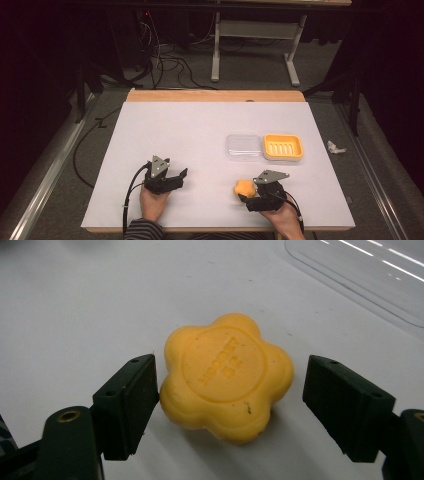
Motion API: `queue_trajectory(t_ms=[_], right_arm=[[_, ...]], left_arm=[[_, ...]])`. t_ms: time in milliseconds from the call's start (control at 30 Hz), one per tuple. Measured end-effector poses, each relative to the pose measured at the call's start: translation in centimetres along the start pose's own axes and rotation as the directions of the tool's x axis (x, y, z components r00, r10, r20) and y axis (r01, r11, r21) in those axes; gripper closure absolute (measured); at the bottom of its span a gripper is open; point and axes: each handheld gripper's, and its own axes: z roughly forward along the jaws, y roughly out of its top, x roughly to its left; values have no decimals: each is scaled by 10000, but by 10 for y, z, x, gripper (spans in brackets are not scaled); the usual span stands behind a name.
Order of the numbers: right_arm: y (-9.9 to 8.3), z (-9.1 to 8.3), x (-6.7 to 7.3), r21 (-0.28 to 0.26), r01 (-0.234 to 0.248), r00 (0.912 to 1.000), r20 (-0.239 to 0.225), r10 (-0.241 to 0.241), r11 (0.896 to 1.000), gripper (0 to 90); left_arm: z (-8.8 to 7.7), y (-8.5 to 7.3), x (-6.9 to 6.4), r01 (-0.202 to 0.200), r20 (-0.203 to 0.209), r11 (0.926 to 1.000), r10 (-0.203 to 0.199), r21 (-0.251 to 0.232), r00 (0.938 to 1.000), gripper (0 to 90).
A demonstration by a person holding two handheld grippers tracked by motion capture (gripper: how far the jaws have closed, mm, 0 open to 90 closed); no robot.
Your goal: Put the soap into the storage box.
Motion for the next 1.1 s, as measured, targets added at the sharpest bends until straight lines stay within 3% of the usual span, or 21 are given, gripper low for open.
queue_trajectory(t_ms=[167, 500, 800, 1100], right_arm=[[5, 11, 7, 593, 234, 9991, 333, -254, 9980, 206], [5, 21, 11, 834, 181, 9964, 805, -249, 9963, 249], [7, 21, 7, 1008, 97, 9983, 567, -154, 9949, 267], [8, 21, 5, 1071, 633, 9970, 384, -677, 9922, 272]], left_arm=[[0, 0, 0, 36, 57, 10000, -36, -33, 10000, 241], [-2, 0, -1, -67, 208, 10000, 67, -12, 9998, 234], [-2, -1, -1, -122, 222, 9999, 122, -5, 9997, 232], [-2, 0, -1, -81, 208, 10000, 81, 9, 9998, 232]])
